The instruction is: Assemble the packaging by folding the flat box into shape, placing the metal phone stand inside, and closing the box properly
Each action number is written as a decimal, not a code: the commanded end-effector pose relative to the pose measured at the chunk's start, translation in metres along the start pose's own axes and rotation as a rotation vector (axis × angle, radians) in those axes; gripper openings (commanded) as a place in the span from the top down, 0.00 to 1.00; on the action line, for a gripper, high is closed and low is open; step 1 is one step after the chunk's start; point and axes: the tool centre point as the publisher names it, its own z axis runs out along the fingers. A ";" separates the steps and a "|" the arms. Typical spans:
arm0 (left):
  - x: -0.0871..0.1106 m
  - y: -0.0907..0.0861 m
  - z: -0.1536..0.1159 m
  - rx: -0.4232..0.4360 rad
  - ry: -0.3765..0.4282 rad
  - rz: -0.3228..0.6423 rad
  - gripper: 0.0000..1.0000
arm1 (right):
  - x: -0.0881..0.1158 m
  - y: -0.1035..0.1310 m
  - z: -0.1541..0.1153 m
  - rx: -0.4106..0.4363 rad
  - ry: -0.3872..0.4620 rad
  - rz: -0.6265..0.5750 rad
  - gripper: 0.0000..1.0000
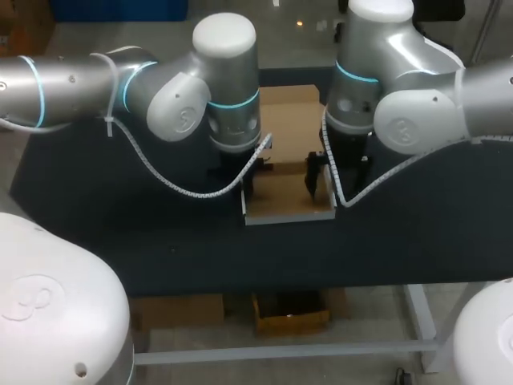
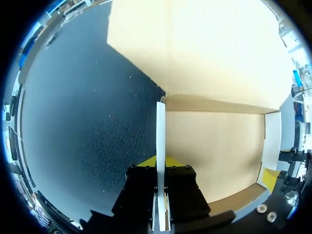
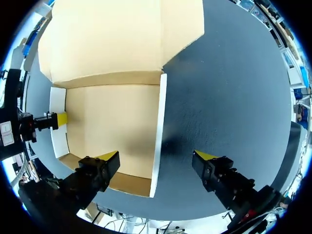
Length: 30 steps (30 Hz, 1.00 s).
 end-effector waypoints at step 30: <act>-0.018 0.000 -0.002 0.009 -0.053 0.012 1.00 | -0.037 -0.049 -0.056 -0.342 0.167 -0.474 0.00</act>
